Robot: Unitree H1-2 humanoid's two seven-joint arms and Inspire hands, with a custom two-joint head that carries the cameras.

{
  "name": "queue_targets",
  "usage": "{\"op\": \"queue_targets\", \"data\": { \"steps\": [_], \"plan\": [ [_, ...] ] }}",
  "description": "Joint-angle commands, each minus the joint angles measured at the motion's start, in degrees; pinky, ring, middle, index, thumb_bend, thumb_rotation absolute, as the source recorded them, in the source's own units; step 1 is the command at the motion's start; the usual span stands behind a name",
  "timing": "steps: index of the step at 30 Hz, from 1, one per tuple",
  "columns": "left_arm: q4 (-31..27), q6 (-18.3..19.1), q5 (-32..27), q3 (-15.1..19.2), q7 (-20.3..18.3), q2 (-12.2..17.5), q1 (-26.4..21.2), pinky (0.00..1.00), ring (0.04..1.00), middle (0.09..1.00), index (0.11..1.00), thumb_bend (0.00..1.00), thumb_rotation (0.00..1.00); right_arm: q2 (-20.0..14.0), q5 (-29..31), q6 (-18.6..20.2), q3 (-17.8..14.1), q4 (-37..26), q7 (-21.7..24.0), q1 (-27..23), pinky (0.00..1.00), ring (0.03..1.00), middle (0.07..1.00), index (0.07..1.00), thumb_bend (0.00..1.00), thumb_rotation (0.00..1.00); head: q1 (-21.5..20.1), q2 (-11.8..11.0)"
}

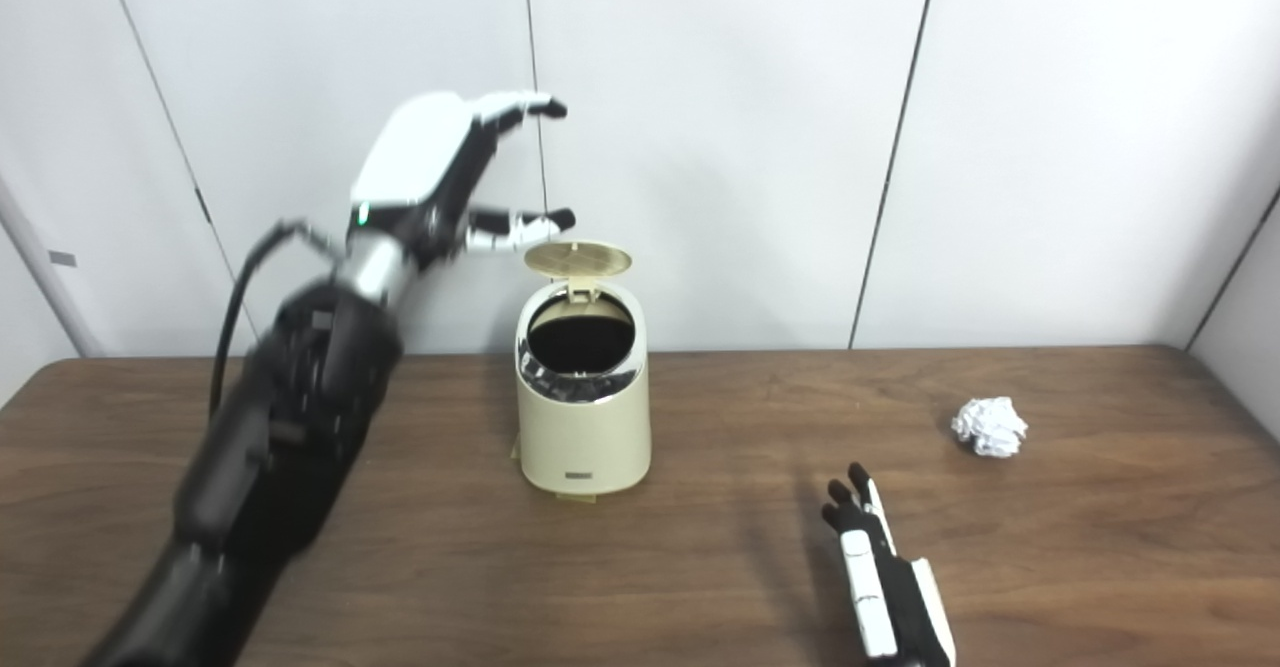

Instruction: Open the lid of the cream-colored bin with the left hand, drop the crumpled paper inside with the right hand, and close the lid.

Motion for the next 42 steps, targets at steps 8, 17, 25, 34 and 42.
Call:
{"op": "queue_targets", "data": {
  "steps": [8,17,25,34,42],
  "plan": [
    [-9.37,0.95,-7.98,6.73,4.23,-2.55,14.81,0.84,0.915,0.929,0.941,0.32,0.83,1.41,1.09,1.65,0.41,-2.23,0.44,-0.40,1.00,0.943,0.947,1.000,0.55,0.99,-0.61,0.76],
    [-12.49,6.13,-25.13,13.82,2.48,-8.40,24.39,0.86,0.898,0.908,0.946,0.45,1.00,1.54,3.23,2.49,-1.03,-2.81,0.65,-0.78,1.00,0.944,0.957,1.000,0.57,0.97,-0.89,0.80],
    [-11.50,7.69,-41.08,18.45,1.32,-12.93,29.91,0.94,0.941,0.948,0.988,0.44,0.92,1.07,6.69,2.90,-2.71,-3.59,1.24,-1.91,1.00,0.965,0.964,1.000,0.58,0.96,-1.93,0.62],
    [-11.15,6.22,-46.60,18.42,1.21,-13.11,33.95,1.00,1.000,1.000,1.000,0.47,0.88,-2.02,7.26,3.40,-6.63,-2.71,0.69,-5.63,1.00,0.963,0.966,1.000,0.60,0.85,-3.00,0.76],
    [-10.94,5.55,-47.27,19.14,1.75,-10.76,34.70,1.00,1.000,1.000,1.000,0.47,0.87,-13.55,-9.44,5.95,-5.69,-3.93,-0.78,-11.42,0.83,0.888,0.916,0.937,0.57,0.61,-8.51,1.76]
  ]
}}
